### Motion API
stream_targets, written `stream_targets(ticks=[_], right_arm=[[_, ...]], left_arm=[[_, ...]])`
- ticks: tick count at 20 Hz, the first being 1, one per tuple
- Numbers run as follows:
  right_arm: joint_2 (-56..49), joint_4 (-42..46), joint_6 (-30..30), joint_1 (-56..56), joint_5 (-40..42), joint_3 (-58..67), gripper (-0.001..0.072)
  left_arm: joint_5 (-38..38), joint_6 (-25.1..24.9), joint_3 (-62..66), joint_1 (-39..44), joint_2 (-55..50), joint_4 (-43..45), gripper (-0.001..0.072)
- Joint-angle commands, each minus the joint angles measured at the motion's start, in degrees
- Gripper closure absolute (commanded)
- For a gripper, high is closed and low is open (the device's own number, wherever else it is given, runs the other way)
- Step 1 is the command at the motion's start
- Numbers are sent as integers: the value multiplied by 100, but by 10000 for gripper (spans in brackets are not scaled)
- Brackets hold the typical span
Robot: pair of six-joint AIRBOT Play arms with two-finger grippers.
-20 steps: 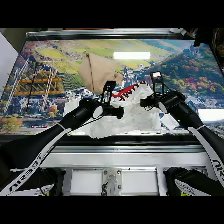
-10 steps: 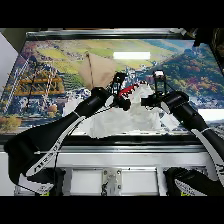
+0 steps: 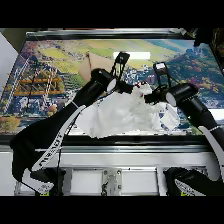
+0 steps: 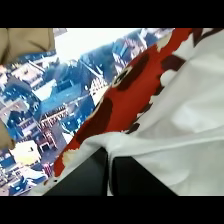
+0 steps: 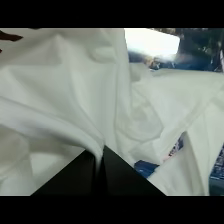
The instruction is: Fold the clothes and pants, and hang the long-sleeved shirts on hangers.
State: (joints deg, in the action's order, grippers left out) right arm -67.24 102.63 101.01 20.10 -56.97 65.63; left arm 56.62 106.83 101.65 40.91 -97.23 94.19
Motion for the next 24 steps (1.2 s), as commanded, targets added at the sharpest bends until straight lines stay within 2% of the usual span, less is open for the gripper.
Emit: stream_targets(ticks=[1, 5, 8, 10, 13, 15, 18, 24], right_arm=[[9, -4, -964, -2, -1510, 1495, 692], [118, -573, -1565, -2, -2909, 2610, 691], [216, -1071, -1582, -2, -3670, 2603, 692], [236, -1322, -1635, -2, -4011, 2573, 692], [271, -1537, -1617, -2, -3681, 2511, 690], [286, -1482, -1615, -2, -3394, 2616, 690], [334, -1508, -1615, 0, -3018, 3307, 689], [925, -1891, -1554, 2, -1853, 4966, 690]], left_arm=[[758, -479, 820, -26, 498, 61, 686], [2122, -610, 708, 136, 1519, 9, 687], [2752, -518, -315, 428, 2343, -7, 686], [2876, -343, -1123, 619, 2846, -382, 687], [2389, -146, -2059, 695, 3370, -715, 687], [2146, -129, -1989, 538, 3493, -713, 687], [1985, -136, -933, 162, 3488, -734, 686], [1309, -140, 1567, 116, 3488, -741, 686]])
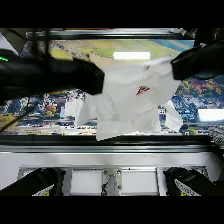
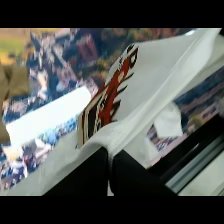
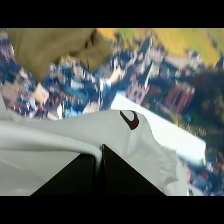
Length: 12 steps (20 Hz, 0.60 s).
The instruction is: Fold the clothes and pants, and hang the long-sleeved shirts on hangers.
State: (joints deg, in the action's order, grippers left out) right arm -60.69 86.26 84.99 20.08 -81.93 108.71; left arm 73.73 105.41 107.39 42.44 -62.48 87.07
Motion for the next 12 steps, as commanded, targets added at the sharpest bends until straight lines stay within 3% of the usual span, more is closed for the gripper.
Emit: stream_targets(ticks=[1, 3, 6, 8, 12], right_arm=[[417, -352, 83, 4, 791, 752, 690], [640, -446, 321, 4, 828, 756, 690], [595, -286, 680, 2, 105, 721, 691], [341, -2, 723, 2, -629, 544, 691], [-417, 221, 719, 4, -1823, -275, 691]], left_arm=[[-520, -4, 1191, 13, 22, -26, 686], [-907, -168, 1154, 210, 138, -13, 686], [-1147, -179, 302, 289, 400, 127, 686], [-767, 68, -275, -15, 393, 136, 686], [479, 35, -1464, -804, -46, -476, 686]])
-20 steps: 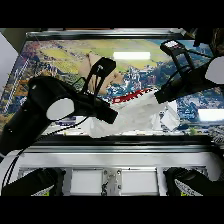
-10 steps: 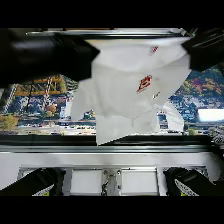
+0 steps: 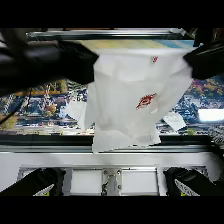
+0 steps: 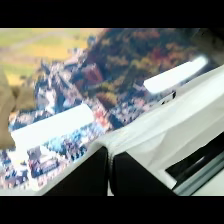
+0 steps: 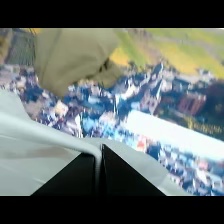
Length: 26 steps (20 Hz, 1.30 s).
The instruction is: Fold the clothes and pants, and hang the long-sleeved shirts on hangers.
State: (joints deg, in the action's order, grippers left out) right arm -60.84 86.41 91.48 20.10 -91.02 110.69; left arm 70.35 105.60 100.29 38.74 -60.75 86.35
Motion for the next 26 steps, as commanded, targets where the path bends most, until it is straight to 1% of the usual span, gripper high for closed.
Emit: stream_targets(ticks=[1, 2, 4, 7, 10, 13, 16, 18, 19, 20, 21, 26], right_arm=[[-503, 210, 70, 9, -844, -874, 691], [-549, 208, 74, 9, -715, -1325, 691], [-533, 205, 238, 11, -629, -2179, 691], [-358, 186, 459, 13, -487, -3056, 690], [-269, 184, 483, 52, -455, -3226, 690], [-238, 160, 481, 164, -457, -3226, 690], [-240, 83, 479, 188, -437, -3230, 690], [-243, 81, 479, 188, -435, -3230, 690], [-240, 81, 479, 188, -437, -3230, 689], [-240, 76, 481, 190, -437, -3230, 689], [-240, 61, 483, 190, -439, -3230, 689], [-243, -7, 542, 188, -435, -3230, 687]], left_arm=[[999, -127, -1095, -546, -341, -713, 687], [1045, -332, -1497, -597, -455, -1027, 686], [850, -531, -2256, -599, -595, -1429, 686], [560, -529, -2929, -599, -745, -1451, 686], [474, -533, -3036, -476, -767, -1604, 686], [446, -581, -3040, -195, -717, -1550, 687], [437, -590, -3040, -164, -717, -1530, 686], [479, -776, -3038, -249, -717, -1569, 686], [540, -876, -3018, -313, -717, -1611, 547], [601, -870, -2959, -365, -717, -1609, 177], [645, -870, -2841, -407, -717, -1606, 4], [664, -955, -1961, -656, -717, -1574, 3]])
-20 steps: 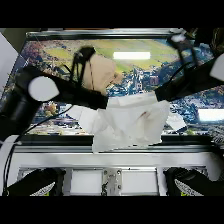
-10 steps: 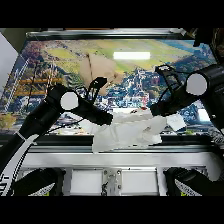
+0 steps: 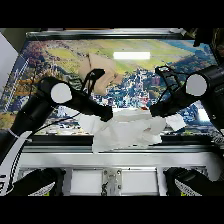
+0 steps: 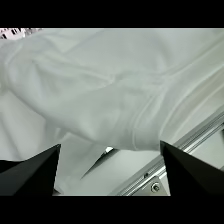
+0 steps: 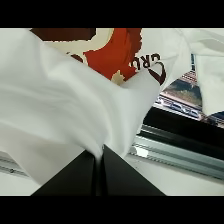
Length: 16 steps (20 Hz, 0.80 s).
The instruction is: Fold the clothes and pants, and hang the long-sleeved shirts on hangers.
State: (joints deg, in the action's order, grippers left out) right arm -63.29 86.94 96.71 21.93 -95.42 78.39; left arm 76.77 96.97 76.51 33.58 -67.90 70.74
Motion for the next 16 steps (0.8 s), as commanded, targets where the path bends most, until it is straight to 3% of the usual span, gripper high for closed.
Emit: stream_targets(ticks=[1, 6, 10, 16], right_arm=[[2, -59, 20, 4, 7, 0, 687], [0, -66, 22, 0, 0, 0, 687], [0, -61, 20, 0, 2, 0, 687], [0, -63, 20, 0, 2, 0, 688]], left_arm=[[28, -105, 562, -245, -2, -15, 4], [118, -275, 737, -466, -2, 170, 3], [35, -177, 470, -632, -2, 1733, 3], [-1110, 92, -339, -2155, -162, 2765, 4]])
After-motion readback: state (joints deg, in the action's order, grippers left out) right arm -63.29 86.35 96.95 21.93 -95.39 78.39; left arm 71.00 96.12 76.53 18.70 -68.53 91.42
